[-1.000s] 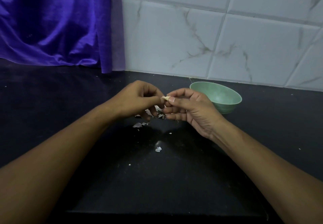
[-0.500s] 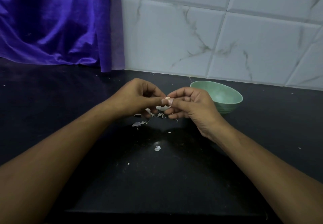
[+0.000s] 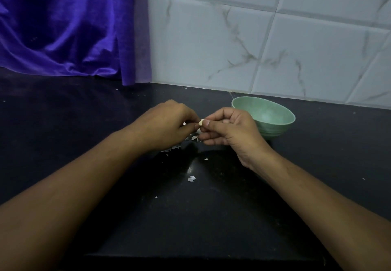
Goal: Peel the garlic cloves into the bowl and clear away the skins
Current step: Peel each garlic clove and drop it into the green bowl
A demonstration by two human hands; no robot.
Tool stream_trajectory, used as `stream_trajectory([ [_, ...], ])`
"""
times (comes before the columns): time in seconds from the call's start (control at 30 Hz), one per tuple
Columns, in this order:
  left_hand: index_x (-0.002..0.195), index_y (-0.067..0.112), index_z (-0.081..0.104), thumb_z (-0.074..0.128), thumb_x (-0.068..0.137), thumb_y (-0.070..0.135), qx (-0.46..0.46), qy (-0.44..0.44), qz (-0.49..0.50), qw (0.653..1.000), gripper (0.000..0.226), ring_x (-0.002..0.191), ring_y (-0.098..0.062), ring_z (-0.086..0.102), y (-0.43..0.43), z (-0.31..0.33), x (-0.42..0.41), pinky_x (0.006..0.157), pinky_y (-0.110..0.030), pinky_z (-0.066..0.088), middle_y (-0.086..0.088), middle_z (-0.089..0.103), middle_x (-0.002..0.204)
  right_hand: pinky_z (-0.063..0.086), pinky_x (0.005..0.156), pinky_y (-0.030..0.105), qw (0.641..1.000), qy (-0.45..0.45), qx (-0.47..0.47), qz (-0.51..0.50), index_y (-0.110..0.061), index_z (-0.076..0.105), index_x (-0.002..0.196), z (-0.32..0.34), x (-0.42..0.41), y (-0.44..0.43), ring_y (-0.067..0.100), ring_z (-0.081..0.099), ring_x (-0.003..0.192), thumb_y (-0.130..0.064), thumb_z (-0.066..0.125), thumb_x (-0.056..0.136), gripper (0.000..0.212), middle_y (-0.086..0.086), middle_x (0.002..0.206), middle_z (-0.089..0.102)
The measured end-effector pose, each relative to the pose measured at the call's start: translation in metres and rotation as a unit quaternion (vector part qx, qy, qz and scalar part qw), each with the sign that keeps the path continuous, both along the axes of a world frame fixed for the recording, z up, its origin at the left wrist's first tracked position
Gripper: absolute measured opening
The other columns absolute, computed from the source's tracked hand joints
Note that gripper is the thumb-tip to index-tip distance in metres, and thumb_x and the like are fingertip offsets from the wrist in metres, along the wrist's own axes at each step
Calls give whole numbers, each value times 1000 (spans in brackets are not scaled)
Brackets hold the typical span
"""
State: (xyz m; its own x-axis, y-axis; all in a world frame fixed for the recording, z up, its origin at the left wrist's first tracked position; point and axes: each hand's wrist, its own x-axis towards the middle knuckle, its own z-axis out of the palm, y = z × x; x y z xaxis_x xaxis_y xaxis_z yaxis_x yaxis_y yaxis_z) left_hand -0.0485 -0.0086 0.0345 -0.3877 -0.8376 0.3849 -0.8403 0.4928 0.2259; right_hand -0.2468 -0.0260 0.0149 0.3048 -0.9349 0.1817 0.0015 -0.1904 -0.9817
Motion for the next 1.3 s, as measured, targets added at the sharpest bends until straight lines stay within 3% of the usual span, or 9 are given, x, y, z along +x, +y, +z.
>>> stream_trajectory([
  [0.13, 100, 25, 72, 51, 102, 34, -31, -70, 35, 996, 23, 89, -26, 67, 5, 0, -8, 73, -41, 55, 1, 73, 94, 63, 66, 34, 1000, -8, 14, -9, 0, 66, 94, -1, 0, 1, 23, 75, 68, 0, 70, 94, 4, 15, 78, 75],
  [0.33, 93, 21, 60, 43, 104, 37, -77, -135, 62, 986, 27, 89, -33, 65, 9, -4, -18, 71, -40, 50, -3, 67, 96, 63, 65, 33, 999, -15, 42, -13, 1, 65, 94, -1, -1, 3, 22, 76, 67, 2, 70, 93, 5, 12, 77, 75],
  [0.57, 82, 24, 65, 52, 99, 38, -44, -12, 40, 998, 25, 72, -23, 62, 3, -4, -9, 63, -37, 49, 5, 65, 74, 64, 64, 31, 997, -41, 58, -7, 1, 67, 96, 3, -2, 4, 25, 77, 72, -1, 71, 93, 5, 15, 82, 76],
  [0.67, 88, 25, 76, 56, 95, 38, -22, 71, 10, 997, 25, 66, -10, 64, 3, -1, -4, 63, -36, 53, 9, 68, 69, 64, 66, 32, 997, -45, 62, 18, -1, 69, 96, 6, -2, 2, 26, 77, 76, -4, 71, 93, 5, 15, 84, 76],
  [0.77, 89, 23, 79, 64, 97, 28, 5, 121, -9, 993, 17, 65, -7, 67, 2, 1, -2, 64, -33, 54, 6, 73, 71, 65, 68, 33, 996, -51, 65, 36, 0, 69, 99, 7, -3, 0, 25, 77, 77, -5, 71, 93, 8, 15, 86, 76],
  [0.93, 95, 24, 82, 77, 91, 25, 16, 143, -17, 989, 7, 71, 2, 71, 1, 5, 2, 66, -18, 54, 11, 77, 78, 64, 66, 33, 995, -57, 71, 38, -1, 66, 100, 8, -4, 0, 24, 77, 75, -4, 70, 93, 8, 16, 87, 76],
  [1.3, 89, 23, 82, 77, 88, 26, 1, 145, 2, 989, 5, 71, 1, 71, 6, 6, -1, 69, -30, 58, 11, 76, 75, 64, 66, 34, 998, -37, 42, 23, -4, 65, 100, 6, -2, 2, 28, 76, 73, -1, 69, 94, 7, 17, 84, 74],
])
